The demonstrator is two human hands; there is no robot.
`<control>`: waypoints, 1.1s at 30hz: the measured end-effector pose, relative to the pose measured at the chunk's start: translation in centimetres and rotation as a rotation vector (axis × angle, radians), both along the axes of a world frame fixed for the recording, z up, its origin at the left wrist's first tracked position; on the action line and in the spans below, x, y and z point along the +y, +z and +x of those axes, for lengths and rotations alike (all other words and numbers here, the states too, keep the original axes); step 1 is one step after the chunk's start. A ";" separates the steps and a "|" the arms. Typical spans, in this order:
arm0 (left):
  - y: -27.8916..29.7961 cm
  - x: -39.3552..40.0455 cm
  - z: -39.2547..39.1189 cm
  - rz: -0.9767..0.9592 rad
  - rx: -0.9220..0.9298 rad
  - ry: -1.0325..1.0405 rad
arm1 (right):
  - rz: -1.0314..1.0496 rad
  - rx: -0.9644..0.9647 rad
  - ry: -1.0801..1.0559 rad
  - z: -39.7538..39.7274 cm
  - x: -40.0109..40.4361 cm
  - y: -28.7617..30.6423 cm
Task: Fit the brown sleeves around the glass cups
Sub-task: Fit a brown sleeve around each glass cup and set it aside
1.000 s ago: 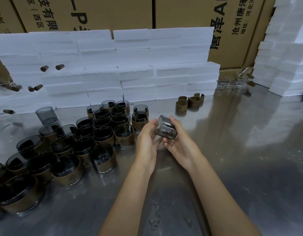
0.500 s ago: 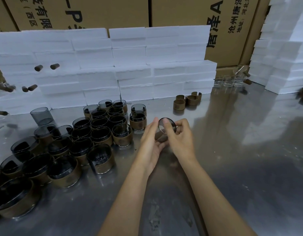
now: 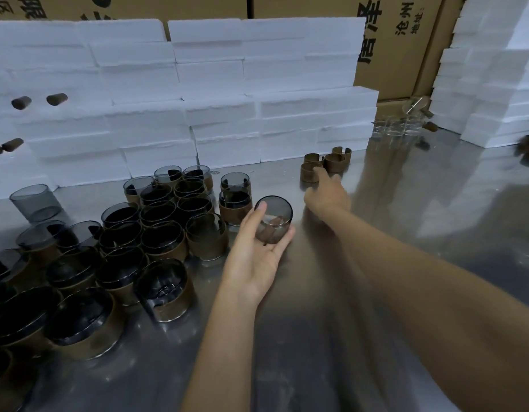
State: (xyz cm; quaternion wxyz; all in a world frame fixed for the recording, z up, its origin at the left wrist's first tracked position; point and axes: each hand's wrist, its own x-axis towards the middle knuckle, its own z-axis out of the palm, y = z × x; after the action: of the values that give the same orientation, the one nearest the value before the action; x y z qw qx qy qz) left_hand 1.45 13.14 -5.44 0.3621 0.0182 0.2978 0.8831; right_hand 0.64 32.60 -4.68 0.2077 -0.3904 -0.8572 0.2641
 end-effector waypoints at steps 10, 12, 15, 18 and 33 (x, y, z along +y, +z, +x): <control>-0.5 0.1 -0.3 0.026 0.001 -0.030 | 0.144 -0.211 -0.044 -4.0 2.4 -0.4; -0.4 -0.1 -0.2 0.032 0.008 -0.049 | 0.161 -0.152 -0.048 -3.6 2.0 -0.9; 0.0 -0.3 -0.1 0.035 -0.011 -0.063 | 0.124 -0.043 -0.023 -2.4 0.9 -1.3; 0.4 -0.4 0.2 0.020 -0.013 -0.060 | 0.056 0.085 0.000 -0.8 -0.8 -1.8; 1.1 -1.3 2.3 -0.100 0.238 -0.006 | -0.154 0.648 0.281 10.0 -12.7 -1.0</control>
State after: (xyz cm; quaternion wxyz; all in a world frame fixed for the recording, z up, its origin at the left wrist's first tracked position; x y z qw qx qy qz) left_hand 3.80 11.79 -4.34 0.3274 0.1058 0.3823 0.8576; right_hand 10.62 19.88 -5.71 0.4005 -0.1793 -0.7697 0.4637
